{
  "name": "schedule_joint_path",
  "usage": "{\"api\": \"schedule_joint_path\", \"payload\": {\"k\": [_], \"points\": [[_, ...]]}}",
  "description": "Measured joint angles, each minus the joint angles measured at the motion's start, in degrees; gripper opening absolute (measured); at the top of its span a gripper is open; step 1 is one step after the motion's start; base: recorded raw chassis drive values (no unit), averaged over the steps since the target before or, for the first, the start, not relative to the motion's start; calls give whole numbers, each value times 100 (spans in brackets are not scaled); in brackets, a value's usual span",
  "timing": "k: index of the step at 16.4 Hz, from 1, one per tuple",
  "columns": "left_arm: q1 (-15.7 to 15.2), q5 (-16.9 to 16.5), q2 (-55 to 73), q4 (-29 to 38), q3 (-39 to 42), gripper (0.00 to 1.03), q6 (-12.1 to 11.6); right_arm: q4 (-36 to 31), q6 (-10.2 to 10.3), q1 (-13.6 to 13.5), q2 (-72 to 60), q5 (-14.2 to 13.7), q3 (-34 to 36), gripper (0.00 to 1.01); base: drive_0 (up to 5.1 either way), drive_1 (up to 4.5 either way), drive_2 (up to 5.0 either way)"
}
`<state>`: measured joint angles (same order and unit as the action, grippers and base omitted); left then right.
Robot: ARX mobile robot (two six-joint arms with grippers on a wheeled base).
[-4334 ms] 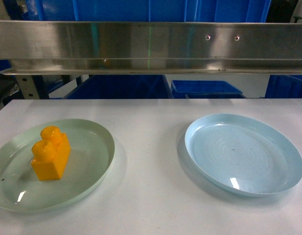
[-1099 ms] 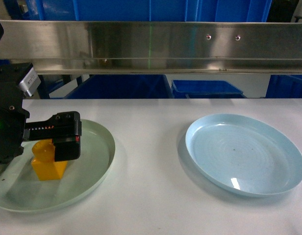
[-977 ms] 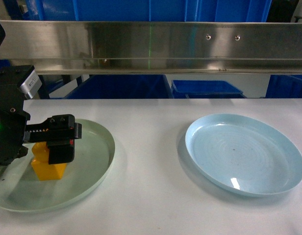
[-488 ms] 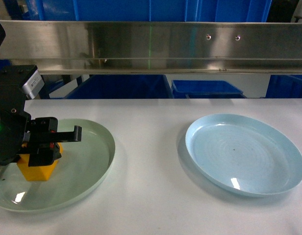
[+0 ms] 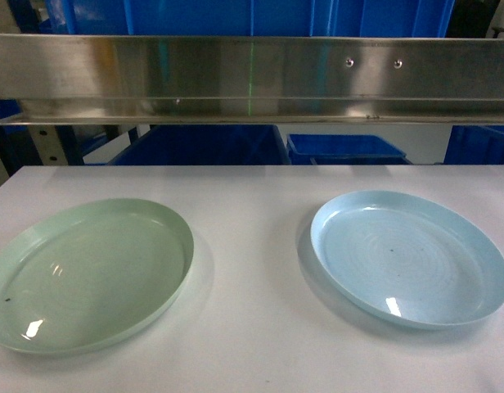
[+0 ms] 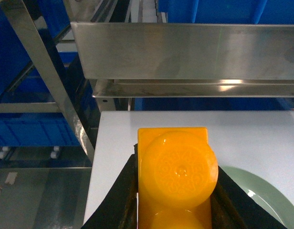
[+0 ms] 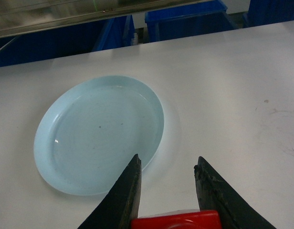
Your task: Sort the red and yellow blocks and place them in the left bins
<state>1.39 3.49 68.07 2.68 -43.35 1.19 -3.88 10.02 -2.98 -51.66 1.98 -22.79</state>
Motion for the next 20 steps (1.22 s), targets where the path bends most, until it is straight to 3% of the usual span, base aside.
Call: {"api": "schedule_joint_path", "payload": {"k": [2,8,12,16,20], "points": [[-254,-527,-741,-1025,85,28,-35,0,2,0,0,0,0,28,0,0,0],[-463,-748,-1233,-2033,264,28,-11,0,2,0,0,0,-2,28,0,0,0],[-487,-1099,-1268,-706,378,28,-164,0,2,0,0,0,-7,28,0,0,0],[-498,-1099,-1309,-713,374,28,-297,0,2,0,0,0,-7,28,0,0,0],[-476,-1139,-1307,-704,374,28,-315,0,2,0,0,-15,-9,28,-491,254,254]]}}
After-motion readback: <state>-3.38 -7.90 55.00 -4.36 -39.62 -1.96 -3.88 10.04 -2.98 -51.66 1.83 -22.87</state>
